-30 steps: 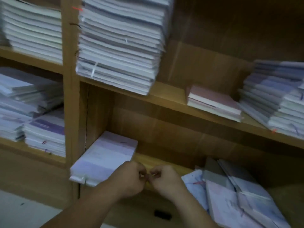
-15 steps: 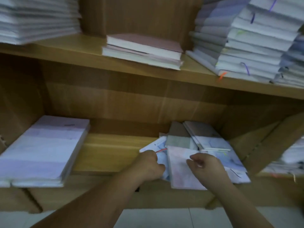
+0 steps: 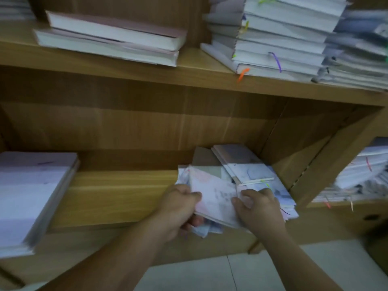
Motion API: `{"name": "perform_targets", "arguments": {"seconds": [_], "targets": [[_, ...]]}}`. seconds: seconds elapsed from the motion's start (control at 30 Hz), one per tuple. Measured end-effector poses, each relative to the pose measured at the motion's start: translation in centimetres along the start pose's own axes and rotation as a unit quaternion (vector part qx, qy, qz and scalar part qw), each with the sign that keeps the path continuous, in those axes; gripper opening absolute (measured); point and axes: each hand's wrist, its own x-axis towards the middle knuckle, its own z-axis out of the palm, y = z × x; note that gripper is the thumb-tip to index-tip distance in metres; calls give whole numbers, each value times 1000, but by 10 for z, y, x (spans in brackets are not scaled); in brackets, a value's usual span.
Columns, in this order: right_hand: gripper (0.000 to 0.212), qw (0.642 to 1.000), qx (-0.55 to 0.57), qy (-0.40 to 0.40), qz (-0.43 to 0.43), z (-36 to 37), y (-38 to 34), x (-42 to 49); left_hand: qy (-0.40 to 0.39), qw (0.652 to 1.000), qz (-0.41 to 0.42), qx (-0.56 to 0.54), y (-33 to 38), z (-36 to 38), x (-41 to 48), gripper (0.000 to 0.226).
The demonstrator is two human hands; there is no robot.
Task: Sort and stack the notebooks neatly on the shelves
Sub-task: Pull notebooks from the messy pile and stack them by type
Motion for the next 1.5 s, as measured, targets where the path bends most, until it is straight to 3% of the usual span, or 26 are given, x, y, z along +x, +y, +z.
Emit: {"name": "perform_targets", "arguments": {"seconds": [0.13,0.23,0.3,0.37,0.47,0.53,0.6,0.67,0.7,0.77,0.87,0.93,1.07,1.13,1.2,1.27,1.33,1.4,1.5], "targets": [[54,998,-4,-47,51,1,10,2,103,994,48,-3,11,-43,-12,14],[53,996,-58,-56,26,4,7,1,193,975,75,-77,9,-70,-19,15],[44,999,-43,-25,-9,6,0,4,221,965,41,-134,-2,-78,-17,17],[38,998,-10,3,-61,12,-11,8,213,958,-38,-188,-21,-76,-17,26],[29,995,40,-1,-94,25,-31,15,118,955,-131,-238,-51,-68,-26,39],[40,996,42,0,-76,34,-32,21,66,962,-175,-197,-57,-71,-33,28],[47,999,26,-12,-29,35,-24,30,12,975,-184,-122,-56,-79,-36,30],[41,1000,0,-18,-18,32,-17,40,-30,992,-123,18,-56,-93,-37,29],[39,999,-25,-27,-25,32,-13,44,-33,991,-52,120,-59,-100,-34,28],[44,990,-122,-57,-32,25,-10,53,2,945,113,308,-63,-112,-25,19],[56,972,-186,-146,-1,19,-7,69,34,889,176,422,-61,-122,-12,12],[52,960,-220,-173,-12,18,-10,75,43,888,184,419,-57,-122,-6,13],[22,942,-297,-136,-73,7,-24,79,1,922,186,339,-52,-118,-4,18],[11,933,-331,-74,-122,-3,-31,80,3,925,184,332,-50,-118,-3,18],[10,933,-303,41,-190,-15,-40,78,38,920,167,353,-50,-122,0,8],[15,928,-245,128,-251,-27,-61,72,46,885,91,455,-51,-131,4,42],[20,917,-193,171,-303,-30,-95,56,7,874,22,486,-52,-138,8,68],[11,903,-158,175,-359,-16,-137,25,-14,901,4,435,-53,-143,9,68],[13,897,-121,86,-416,32,-179,-17,41,951,-9,307,-58,-149,9,59]]}}
